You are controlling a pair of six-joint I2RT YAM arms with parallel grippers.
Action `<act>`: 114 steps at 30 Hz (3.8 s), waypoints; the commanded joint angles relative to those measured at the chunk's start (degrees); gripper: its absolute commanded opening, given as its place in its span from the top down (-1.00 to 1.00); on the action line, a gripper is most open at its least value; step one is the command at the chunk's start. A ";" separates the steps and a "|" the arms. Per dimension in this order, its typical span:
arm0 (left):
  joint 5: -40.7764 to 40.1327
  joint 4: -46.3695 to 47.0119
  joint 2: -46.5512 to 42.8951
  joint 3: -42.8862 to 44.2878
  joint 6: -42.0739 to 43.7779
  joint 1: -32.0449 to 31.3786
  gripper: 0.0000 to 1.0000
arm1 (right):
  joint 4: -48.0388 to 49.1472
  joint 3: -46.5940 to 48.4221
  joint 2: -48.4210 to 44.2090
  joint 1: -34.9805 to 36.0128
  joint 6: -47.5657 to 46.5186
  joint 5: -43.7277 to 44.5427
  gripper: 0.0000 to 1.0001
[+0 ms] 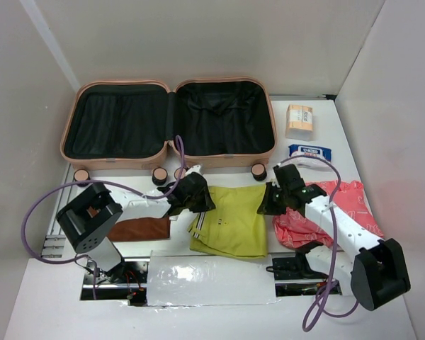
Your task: Pack the luggage
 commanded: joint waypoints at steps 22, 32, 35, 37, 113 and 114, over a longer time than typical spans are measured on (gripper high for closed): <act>-1.62 -21.22 -20.42 25.16 15.44 12.24 1.00 | 4.41 53.75 15.25 0.10 -15.76 -6.82 1.00; 9.36 -20.53 8.04 55.83 22.57 29.82 1.00 | 11.79 75.79 41.52 -5.08 -20.96 -9.71 1.00; 12.18 -19.91 18.41 65.14 22.57 32.03 1.00 | 11.79 84.49 51.80 -6.83 -22.01 -12.53 1.00; 13.23 -19.04 23.24 71.45 22.57 33.79 1.00 | 11.19 89.43 59.54 -7.62 -22.01 -13.14 1.00; 9.64 19.02 12.71 21.66 1.30 -11.29 -0.99 | -9.30 39.45 2.09 -29.26 -12.96 4.53 -1.00; 8.94 20.25 13.68 21.66 1.30 -12.60 -0.99 | -8.78 39.45 0.95 -29.25 -12.44 3.91 -1.00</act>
